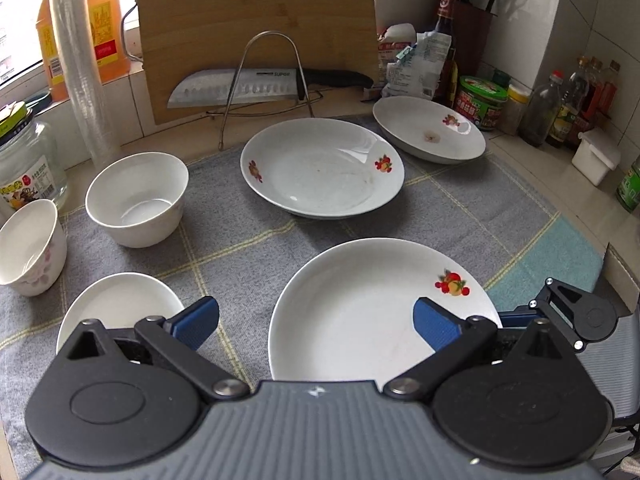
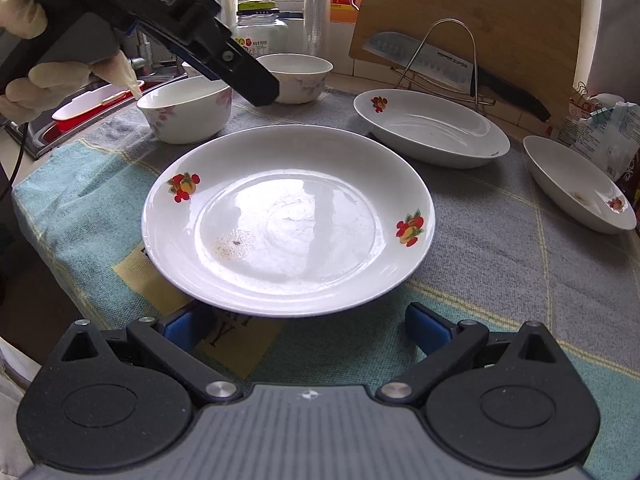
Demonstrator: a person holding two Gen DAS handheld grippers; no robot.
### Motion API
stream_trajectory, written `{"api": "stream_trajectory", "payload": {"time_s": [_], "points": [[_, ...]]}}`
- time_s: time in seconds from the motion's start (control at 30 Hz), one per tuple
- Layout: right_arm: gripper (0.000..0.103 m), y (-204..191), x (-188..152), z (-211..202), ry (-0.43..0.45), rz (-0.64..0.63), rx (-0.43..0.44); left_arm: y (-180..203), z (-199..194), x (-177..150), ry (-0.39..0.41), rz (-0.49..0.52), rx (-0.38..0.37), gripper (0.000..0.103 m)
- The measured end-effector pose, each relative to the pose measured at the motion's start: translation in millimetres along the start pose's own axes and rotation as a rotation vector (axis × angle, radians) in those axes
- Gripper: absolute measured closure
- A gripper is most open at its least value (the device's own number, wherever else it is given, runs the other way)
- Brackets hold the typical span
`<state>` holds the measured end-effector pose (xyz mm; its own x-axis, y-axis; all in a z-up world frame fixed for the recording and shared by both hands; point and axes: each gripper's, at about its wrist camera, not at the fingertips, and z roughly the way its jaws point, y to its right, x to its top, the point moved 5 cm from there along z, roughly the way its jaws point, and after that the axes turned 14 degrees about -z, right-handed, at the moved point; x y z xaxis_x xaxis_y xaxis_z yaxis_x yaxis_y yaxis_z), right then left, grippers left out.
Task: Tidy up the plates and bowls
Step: 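Close the left gripper on the rim of the white plate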
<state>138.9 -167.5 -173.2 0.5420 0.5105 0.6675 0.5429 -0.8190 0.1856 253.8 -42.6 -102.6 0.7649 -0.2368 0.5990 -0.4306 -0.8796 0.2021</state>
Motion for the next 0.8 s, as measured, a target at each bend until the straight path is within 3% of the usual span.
{"api": "stream_trajectory", "payload": {"time_s": [0.2, 0.57, 0.8], "points": [[0.0, 1, -1, 0, 0.016, -0.005, 0.004, 9, 29, 5, -0.079, 0.047, -0.012, 0.001], [0.0, 1, -1, 0, 0.03, -0.01, 0.005, 5, 69, 9, -0.272, 0.003, -0.083, 0.003], [0.0, 1, 0, 2, 0.059, -0.016, 0.005, 10, 76, 9, -0.328, 0.054, -0.102, 0.006]]}}
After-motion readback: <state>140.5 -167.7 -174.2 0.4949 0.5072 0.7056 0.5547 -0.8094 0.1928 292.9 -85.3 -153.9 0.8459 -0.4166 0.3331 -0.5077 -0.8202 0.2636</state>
